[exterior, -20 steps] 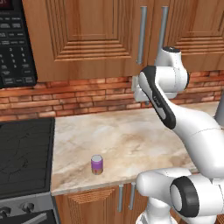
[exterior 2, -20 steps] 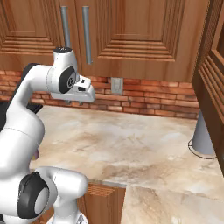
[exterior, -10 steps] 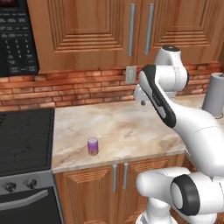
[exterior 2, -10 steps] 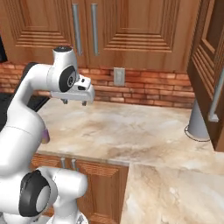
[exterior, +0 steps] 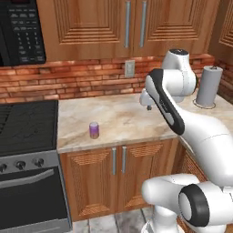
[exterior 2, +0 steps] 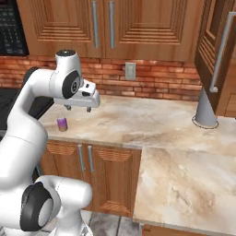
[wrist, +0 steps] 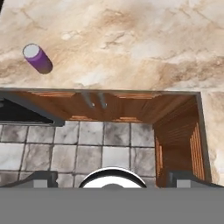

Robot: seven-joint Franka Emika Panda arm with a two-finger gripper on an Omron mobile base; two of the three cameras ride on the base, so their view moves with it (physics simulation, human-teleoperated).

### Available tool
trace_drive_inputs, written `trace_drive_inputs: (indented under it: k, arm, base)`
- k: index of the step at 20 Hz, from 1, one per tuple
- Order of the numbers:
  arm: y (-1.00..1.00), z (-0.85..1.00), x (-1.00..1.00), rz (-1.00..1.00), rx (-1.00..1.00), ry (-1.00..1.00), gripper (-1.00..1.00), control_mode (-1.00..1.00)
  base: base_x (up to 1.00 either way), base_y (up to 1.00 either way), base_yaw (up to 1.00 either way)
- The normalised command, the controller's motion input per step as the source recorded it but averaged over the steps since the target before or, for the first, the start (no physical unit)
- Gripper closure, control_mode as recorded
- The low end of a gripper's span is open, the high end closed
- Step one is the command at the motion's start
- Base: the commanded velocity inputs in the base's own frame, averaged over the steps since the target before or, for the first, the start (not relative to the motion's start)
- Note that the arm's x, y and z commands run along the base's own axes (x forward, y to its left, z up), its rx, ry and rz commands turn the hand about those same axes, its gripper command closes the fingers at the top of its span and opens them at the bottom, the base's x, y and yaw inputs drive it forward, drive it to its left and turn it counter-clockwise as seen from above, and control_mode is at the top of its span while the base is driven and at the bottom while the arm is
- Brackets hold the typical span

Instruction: Four empty soda cans are scattered around the kitchen. Gather all the cans and cluster them next to the stove for recycling.

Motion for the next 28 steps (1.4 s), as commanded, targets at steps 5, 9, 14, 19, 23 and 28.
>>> trace_drive_inputs:
  k: [5, 9, 14, 19, 23, 28]
  arm:
    - [0.0, 0.0, 0.0, 0.0, 0.0, 0.0, -1.0, 1.0]
    - [0.0, 0.0, 0.0, 0.0, 0.0, 0.0, -1.0, 1.0]
    - [0.0, 0.0, 0.0, 0.0, 0.0, 0.0, -1.0, 1.0]
    - [0.0, 0.0, 0.0, 0.0, 0.0, 0.0, -1.0, 1.0]
    - [0.0, 0.0, 0.0, 0.0, 0.0, 0.0, -1.0, 1.0]
    - [0.0, 0.0, 0.0, 0.0, 0.0, 0.0, -1.0, 1.0]
  base:
    - [-0.42, 0.64, -0.02]
    - [-0.12, 0.99, 0.02]
    - [-0.01, 0.99, 0.03]
    - [-0.03, 1.0, 0.01]
    - [-0.16, 1.0, 0.04]
    - [-0.33, 0.97, 0.1]
